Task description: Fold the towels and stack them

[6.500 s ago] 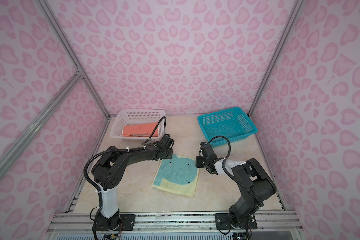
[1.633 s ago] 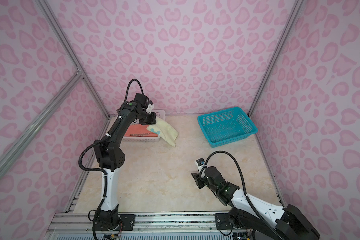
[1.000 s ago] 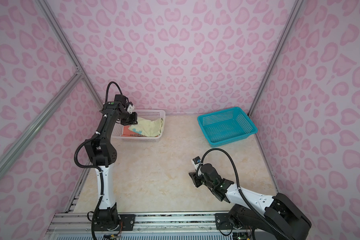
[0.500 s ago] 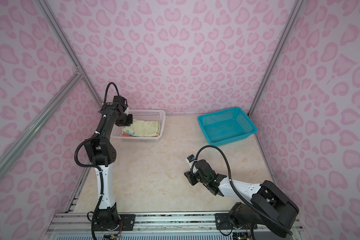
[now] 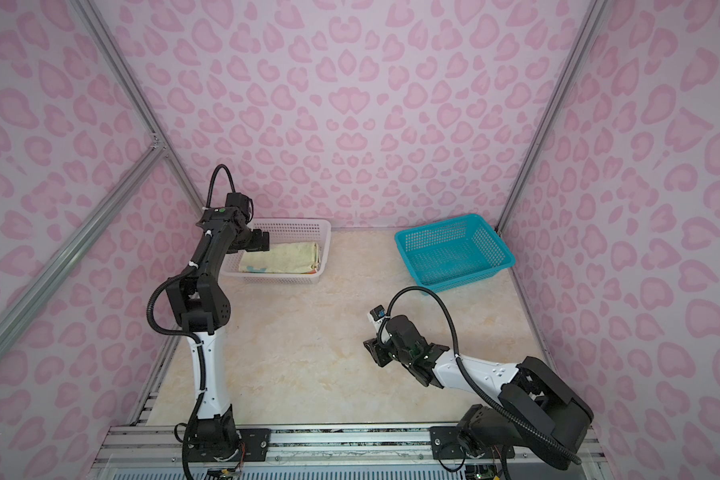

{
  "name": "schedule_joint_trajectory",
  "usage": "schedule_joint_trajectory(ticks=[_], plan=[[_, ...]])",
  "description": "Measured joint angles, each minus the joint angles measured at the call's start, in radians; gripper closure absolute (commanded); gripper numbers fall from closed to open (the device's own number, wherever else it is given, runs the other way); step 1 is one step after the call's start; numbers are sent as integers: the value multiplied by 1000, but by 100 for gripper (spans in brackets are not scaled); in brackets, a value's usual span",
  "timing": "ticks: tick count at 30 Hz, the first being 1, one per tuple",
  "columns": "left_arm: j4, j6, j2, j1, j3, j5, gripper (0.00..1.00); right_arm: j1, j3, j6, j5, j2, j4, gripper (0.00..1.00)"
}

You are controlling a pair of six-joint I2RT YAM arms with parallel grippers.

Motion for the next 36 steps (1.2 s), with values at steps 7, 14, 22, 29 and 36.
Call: schedule_joint_trajectory(ticks=[7,14,22,29,36], plan=[[223,-58,-189,-9,-391,72,2,-9,33,-10,67,-22,-89,49],[354,-80,-404,-16,-538,116,2,-17,37,-18,105,-51,-139,48],[450,-89,-535,-43,-654,110,2,-45,48,-14,193,-111,-219,47],[602,-104,-834,-139,-1061,54,2,-226,48,11,262,-226,-333,46],[860,-119,-1194,-192,-1510,-26,2,-377,40,-51,325,-328,-350,41]])
